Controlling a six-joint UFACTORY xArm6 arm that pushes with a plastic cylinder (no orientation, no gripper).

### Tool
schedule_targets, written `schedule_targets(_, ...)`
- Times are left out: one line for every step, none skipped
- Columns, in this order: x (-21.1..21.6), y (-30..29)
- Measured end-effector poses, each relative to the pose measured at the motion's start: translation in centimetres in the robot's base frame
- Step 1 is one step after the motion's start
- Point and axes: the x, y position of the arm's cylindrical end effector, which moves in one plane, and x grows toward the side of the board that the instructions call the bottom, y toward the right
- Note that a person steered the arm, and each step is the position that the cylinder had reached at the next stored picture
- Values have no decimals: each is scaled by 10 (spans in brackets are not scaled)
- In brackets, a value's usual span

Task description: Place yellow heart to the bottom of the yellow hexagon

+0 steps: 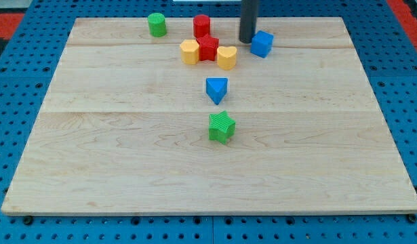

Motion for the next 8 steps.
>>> schedule_targets(6,9)
schedule_targets(38,9)
schedule_targets(44,9)
schedule_targets(44,9)
schedule_targets(50,9)
schedule_targets(56,8)
schedule_targets(55,-27)
schedule_targets(55,-71)
